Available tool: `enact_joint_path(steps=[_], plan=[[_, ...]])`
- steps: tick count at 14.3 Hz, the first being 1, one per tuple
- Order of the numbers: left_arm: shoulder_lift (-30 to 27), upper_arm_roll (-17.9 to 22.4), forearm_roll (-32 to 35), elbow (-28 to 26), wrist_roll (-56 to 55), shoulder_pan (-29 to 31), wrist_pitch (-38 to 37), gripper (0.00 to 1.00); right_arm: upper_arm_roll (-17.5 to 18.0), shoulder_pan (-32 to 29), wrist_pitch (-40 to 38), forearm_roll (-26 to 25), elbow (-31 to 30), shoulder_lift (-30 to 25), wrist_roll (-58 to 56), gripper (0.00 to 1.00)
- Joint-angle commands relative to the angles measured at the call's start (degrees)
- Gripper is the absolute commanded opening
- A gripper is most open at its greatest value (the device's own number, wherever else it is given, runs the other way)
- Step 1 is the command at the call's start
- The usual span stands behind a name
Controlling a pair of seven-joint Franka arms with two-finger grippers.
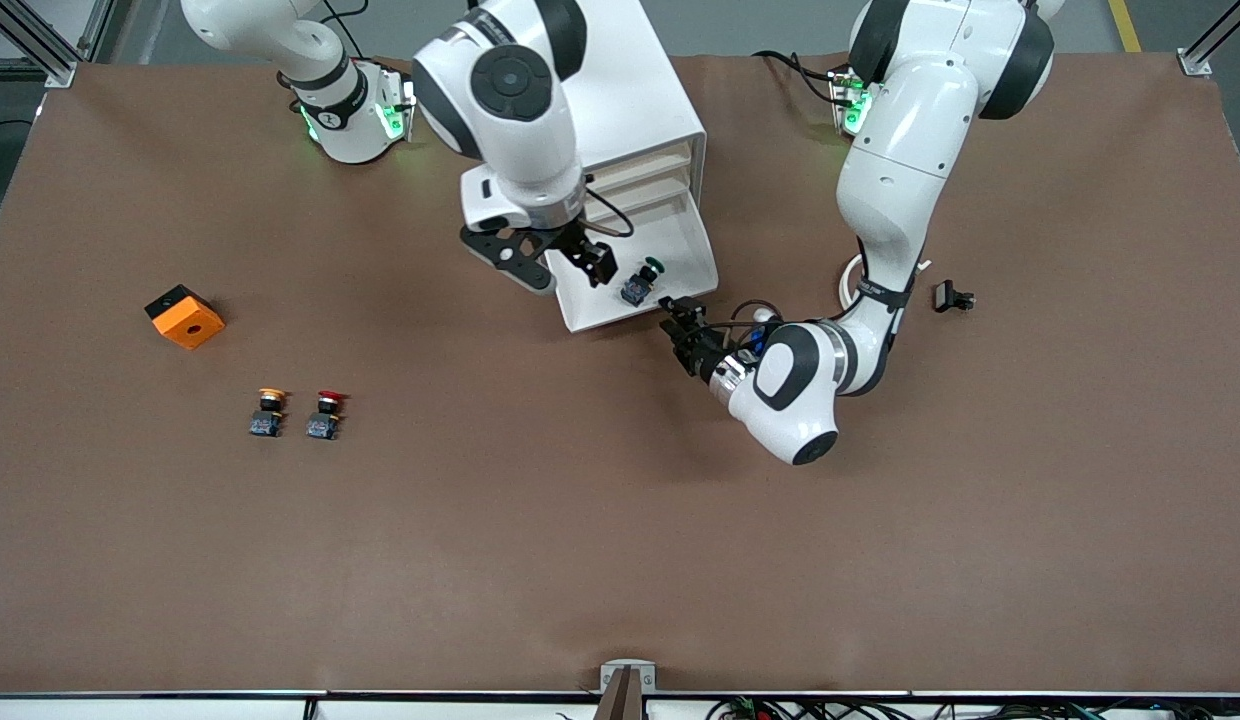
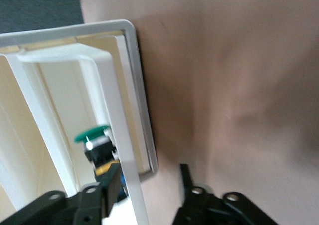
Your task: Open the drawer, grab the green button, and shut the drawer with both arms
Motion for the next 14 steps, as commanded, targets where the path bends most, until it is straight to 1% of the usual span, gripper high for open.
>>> enact_joint_path(steps=[1,3,5,7,9,12,14], plan=[[0.4,3.6,0.1,6.1,0.7,-0.3,-0.2,1.0,-0.9,3.1,0.6,-0.3,0.5,2.2,2.3,1.0],[-0.1,6.6,0.0,7.2,1.9,-0.3,-0.2,1.0,-0.9,5.2,2.6,-1.1,0.5,3.8,5.3,1.0],[-2.4,9.9,0.1,7.4,5.7,-0.3,-0.2,1.0,-0.9,6.8,5.2,-1.6,0.5,5.6,7.9,1.0],[-4.0,13.3,1.1,7.6,9.2,-0.9,-0.1,1.0,-0.9,7.8,7.5,-3.1,0.5,7.9,10.0,1.0],[-5.8,15.0,2.0,8.4,11.5,-0.7,0.4,1.0,-0.9,8.2,9.4,-4.7,0.9,10.2,10.3,1.0],[-8.8,15.5,9.7,8.5,18.7,-1.0,0.5,1.0,-1.0,8.0,12.6,-5.6,1.2,13.1,10.3,1.0],[-10.4,15.6,12.1,8.4,21.0,-1.3,0.5,1.0,-1.0,8.0,12.7,-5.7,1.6,13.8,10.3,1.0]])
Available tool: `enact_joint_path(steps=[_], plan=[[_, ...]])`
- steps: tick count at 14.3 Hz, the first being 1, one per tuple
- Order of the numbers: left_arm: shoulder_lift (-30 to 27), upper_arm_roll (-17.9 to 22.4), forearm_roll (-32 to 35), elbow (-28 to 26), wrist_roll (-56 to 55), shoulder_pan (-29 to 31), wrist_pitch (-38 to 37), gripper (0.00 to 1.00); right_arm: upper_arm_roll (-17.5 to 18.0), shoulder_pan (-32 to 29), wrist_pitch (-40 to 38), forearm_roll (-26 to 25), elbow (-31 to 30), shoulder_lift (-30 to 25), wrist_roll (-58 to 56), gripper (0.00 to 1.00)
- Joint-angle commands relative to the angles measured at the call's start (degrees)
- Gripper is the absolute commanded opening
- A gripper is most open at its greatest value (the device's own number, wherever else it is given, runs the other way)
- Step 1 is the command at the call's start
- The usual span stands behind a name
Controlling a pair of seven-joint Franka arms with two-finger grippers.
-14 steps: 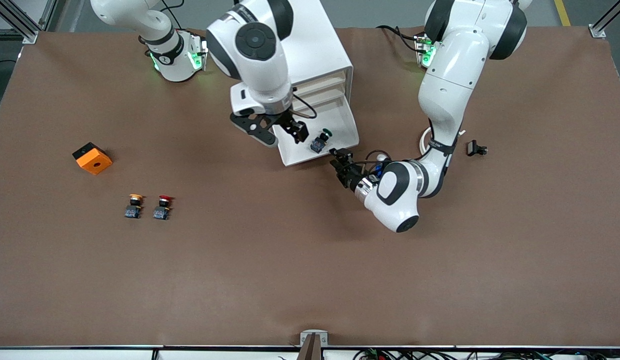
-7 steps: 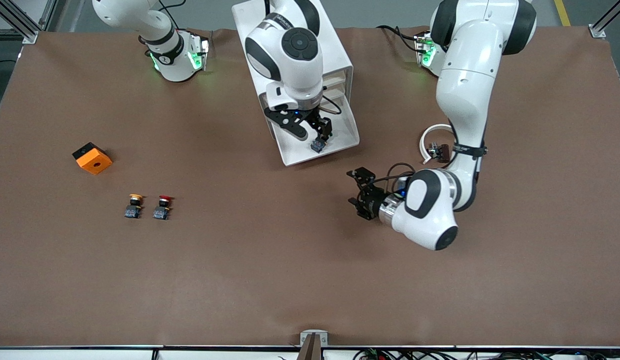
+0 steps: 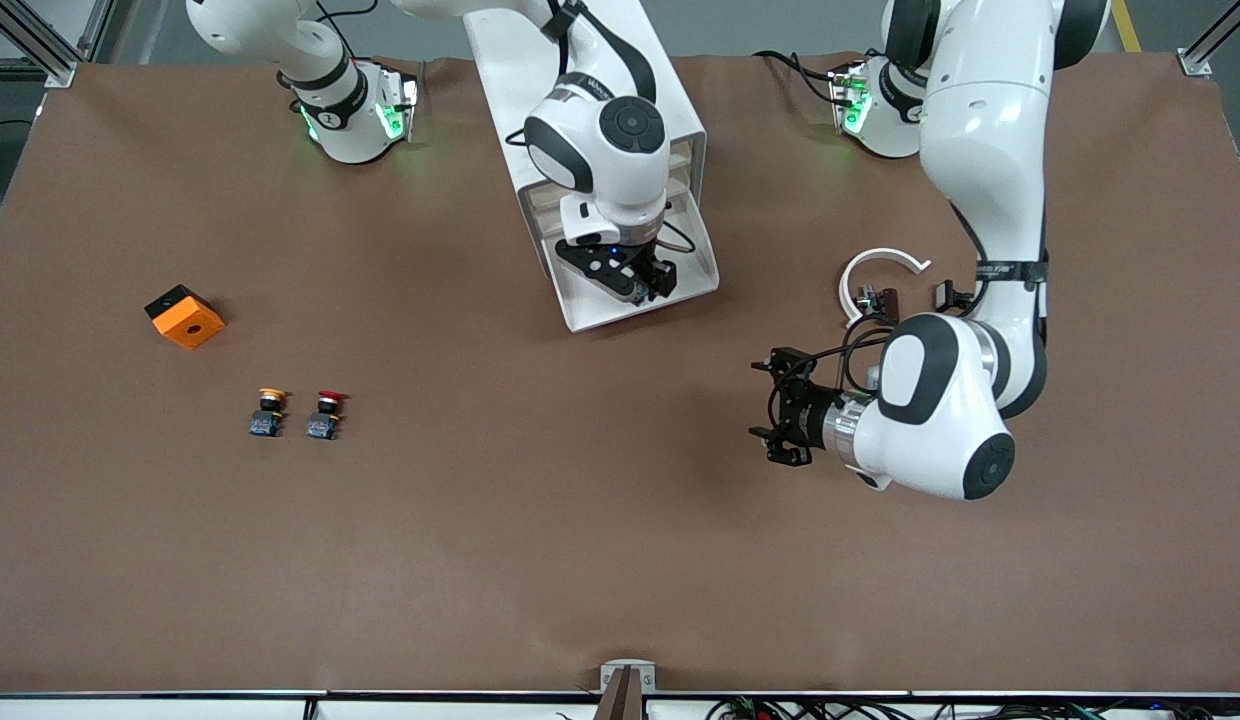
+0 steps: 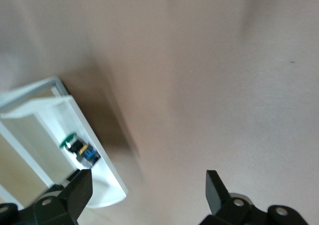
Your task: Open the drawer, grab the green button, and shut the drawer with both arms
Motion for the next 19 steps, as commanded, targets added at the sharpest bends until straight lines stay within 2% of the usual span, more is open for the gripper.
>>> enact_joint_path(steps=[1,8,10,12,13,16,19], plan=[[-3.1,1.1,3.4,-0.7,2.5,-1.1,0.2,1.0,-0.4,0.6,0.1,-1.3,1.6,1.5,1.2,1.0],[-7.0,1.2,6.9,-0.7,5.5,-1.0,0.4,1.0,-0.4,1.8,1.2,-3.2,2.3,4.4,0.9,1.0],[-8.1,1.0,9.3,-0.9,13.7,-1.2,0.5,1.0,-0.4,2.2,1.2,-3.2,2.3,4.5,0.6,1.0],[-8.6,1.0,10.0,-1.1,27.4,-1.1,0.5,1.0,-0.4,2.2,1.2,-3.2,2.3,4.6,0.5,1.0],[-9.5,0.9,11.3,-1.3,32.0,-1.2,0.6,1.0,-0.4,2.2,1.1,-3.2,2.3,4.6,0.4,0.96],[-11.1,0.5,17.5,-2.3,40.6,-3.3,4.2,1.0,-0.4,2.2,1.1,-3.0,2.3,4.6,0.0,0.63],[-11.1,0.5,19.7,-2.7,49.0,-5.4,7.1,1.0,-0.4,2.1,1.1,-2.9,2.3,4.6,0.0,0.47]])
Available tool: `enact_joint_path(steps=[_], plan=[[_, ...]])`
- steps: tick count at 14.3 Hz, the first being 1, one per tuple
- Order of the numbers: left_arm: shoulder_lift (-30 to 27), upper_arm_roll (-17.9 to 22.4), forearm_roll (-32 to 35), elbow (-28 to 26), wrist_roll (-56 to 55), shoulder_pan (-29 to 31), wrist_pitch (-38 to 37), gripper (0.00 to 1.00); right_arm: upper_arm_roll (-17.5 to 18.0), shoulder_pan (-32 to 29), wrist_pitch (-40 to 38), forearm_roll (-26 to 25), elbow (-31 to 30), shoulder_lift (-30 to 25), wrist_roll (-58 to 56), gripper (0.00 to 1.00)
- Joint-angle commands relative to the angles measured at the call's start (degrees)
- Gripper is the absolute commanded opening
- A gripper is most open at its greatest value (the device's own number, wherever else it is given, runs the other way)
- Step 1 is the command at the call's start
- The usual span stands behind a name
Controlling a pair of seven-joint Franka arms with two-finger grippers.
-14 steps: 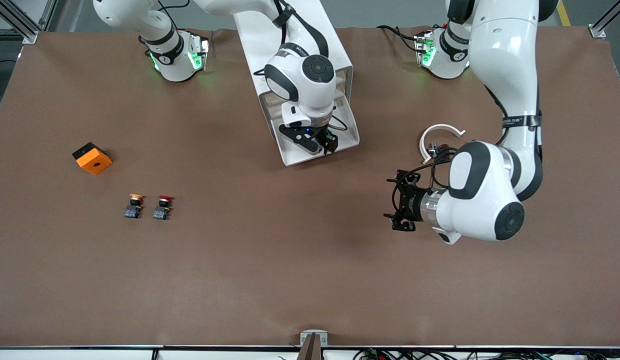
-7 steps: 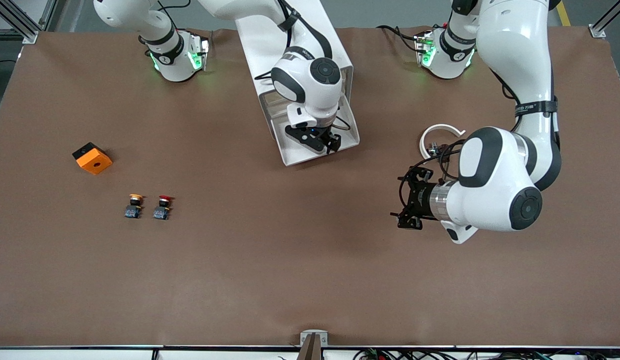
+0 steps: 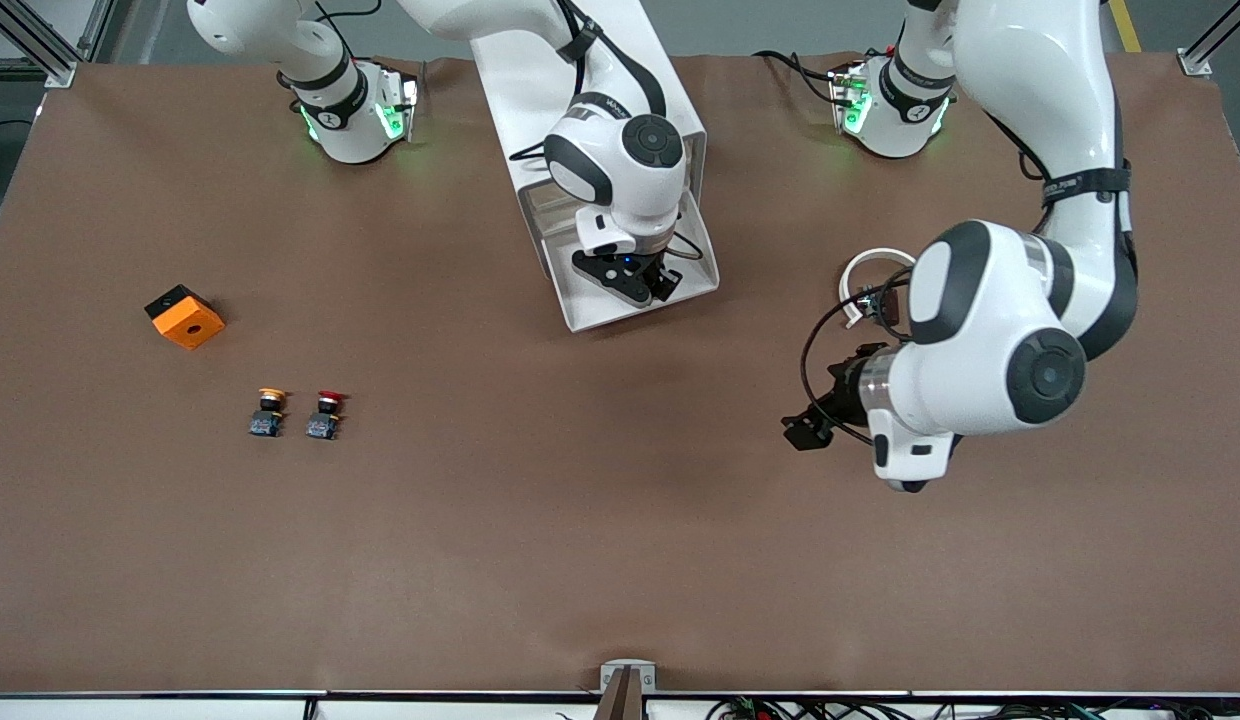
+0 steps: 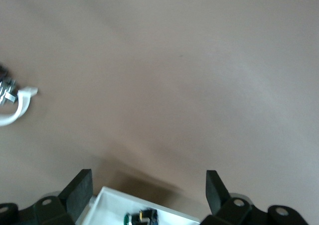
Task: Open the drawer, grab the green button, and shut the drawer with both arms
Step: 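Carry the green button beside the red button with the right gripper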
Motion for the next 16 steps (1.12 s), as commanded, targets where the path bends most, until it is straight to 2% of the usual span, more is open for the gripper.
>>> enact_joint_path(steps=[1,2,3,4,7,10,11,14,16], plan=[[-1.6,0.0,2.7,-2.4,6.6,-2.1,2.2,1.0,-0.4,0.4,-0.1,-1.0,1.1,0.9,0.2,0.43],[-1.6,0.0,4.0,-2.4,6.9,-2.5,2.2,1.0,-0.4,0.5,-0.1,-1.0,1.1,0.9,0.2,0.35],[-1.6,0.0,4.8,-2.3,7.4,-3.4,2.3,1.0,-0.4,0.5,-0.2,-1.0,1.1,0.9,0.1,0.15],[-1.6,0.0,5.5,-2.4,8.7,-4.2,2.4,1.0,-0.4,0.5,-0.2,-1.0,1.2,0.9,0.1,0.0],[-1.6,-0.2,6.2,-2.5,11.7,-5.5,2.5,1.0,-0.4,-0.6,-1.9,-0.7,3.7,0.4,-1.7,0.0],[-2.2,-0.2,6.2,-5.4,12.0,-7.0,4.9,1.0,-0.4,-5.4,-11.0,0.0,10.1,-0.2,-8.2,0.0],[-3.3,-0.2,6.3,-8.4,12.0,-7.8,7.7,1.0,-0.4,-7.5,-13.1,0.0,11.5,-0.4,-11.0,0.0],[-6.2,-0.3,8.0,-19.0,12.1,-10.6,19.5,1.0,-0.4,-14.3,-13.6,0.0,10.6,-3.1,-24.4,0.0],[-5.8,-0.9,8.0,-23.1,12.3,-13.0,25.2,1.0,-0.5,-19.2,-13.4,0.0,9.8,-3.2,-34.5,0.0]])
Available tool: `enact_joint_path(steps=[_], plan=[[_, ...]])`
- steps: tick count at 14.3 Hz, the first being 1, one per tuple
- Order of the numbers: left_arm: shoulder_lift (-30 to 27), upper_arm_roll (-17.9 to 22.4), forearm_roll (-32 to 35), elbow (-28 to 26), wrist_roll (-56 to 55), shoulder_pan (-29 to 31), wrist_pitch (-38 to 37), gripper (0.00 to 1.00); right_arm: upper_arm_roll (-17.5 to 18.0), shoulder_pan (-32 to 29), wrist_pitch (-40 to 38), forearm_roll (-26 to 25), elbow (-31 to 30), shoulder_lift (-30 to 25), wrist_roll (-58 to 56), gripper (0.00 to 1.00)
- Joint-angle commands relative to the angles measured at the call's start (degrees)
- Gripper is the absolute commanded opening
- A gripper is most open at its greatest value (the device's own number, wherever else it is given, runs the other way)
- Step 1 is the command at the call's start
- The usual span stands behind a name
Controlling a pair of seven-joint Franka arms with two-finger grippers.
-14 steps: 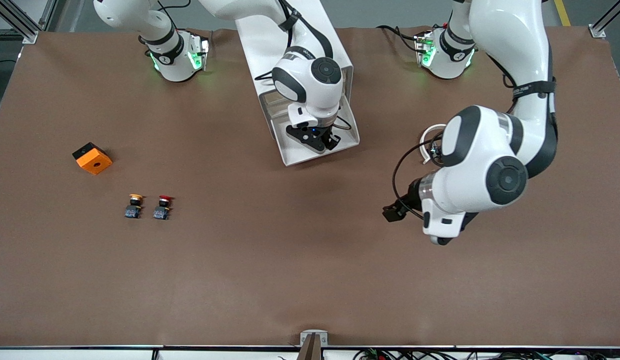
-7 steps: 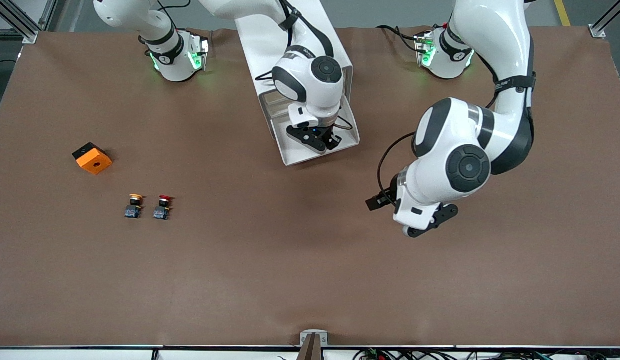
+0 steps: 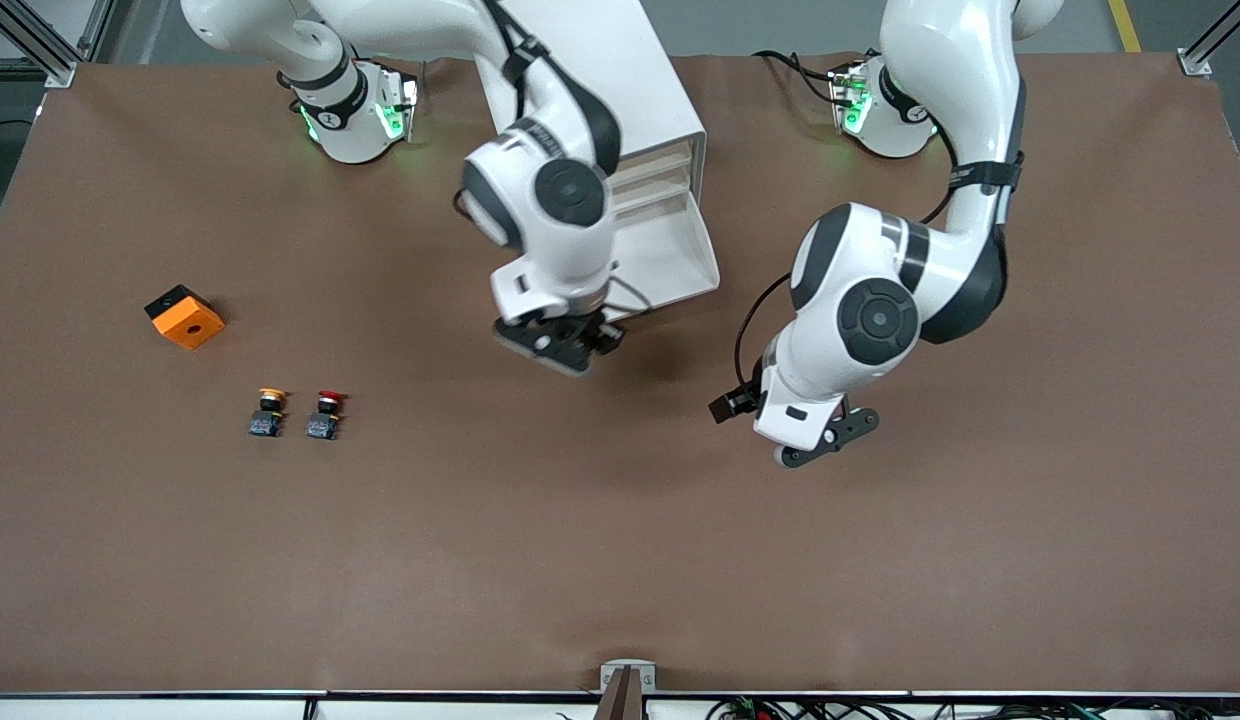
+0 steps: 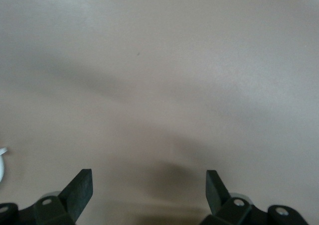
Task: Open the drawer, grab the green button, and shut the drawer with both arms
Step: 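Carry the green button beside the red button with the right gripper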
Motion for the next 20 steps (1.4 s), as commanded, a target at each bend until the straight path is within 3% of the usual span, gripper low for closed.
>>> enact_joint_path(steps=[1,4,7,10,20], plan=[[-2.5,-1.1,1.5,-8.3,2.5,-3.3,6.2,1.0,1.1,-6.5,0.1,-0.1,-1.8,-1.1,-12.3,0.0],[-0.3,-3.9,1.5,-9.1,5.1,-4.5,6.6,1.0,1.1,-12.2,2.7,-0.1,-3.6,-0.7,-22.8,0.0],[1.3,-5.9,0.8,-10.2,4.6,-6.0,10.8,1.0,1.1,-16.1,15.0,-0.1,-13.2,-1.0,-29.0,0.0],[1.3,-6.7,0.6,-15.9,4.3,-8.6,20.6,1.0,1.1,-20.5,26.0,-0.1,-20.7,-0.7,-36.2,0.0],[0.1,-11.2,0.4,-19.2,-2.6,-10.8,17.0,1.0,1.1,-26.1,36.9,-0.1,-30.7,-0.7,-43.7,0.0]])
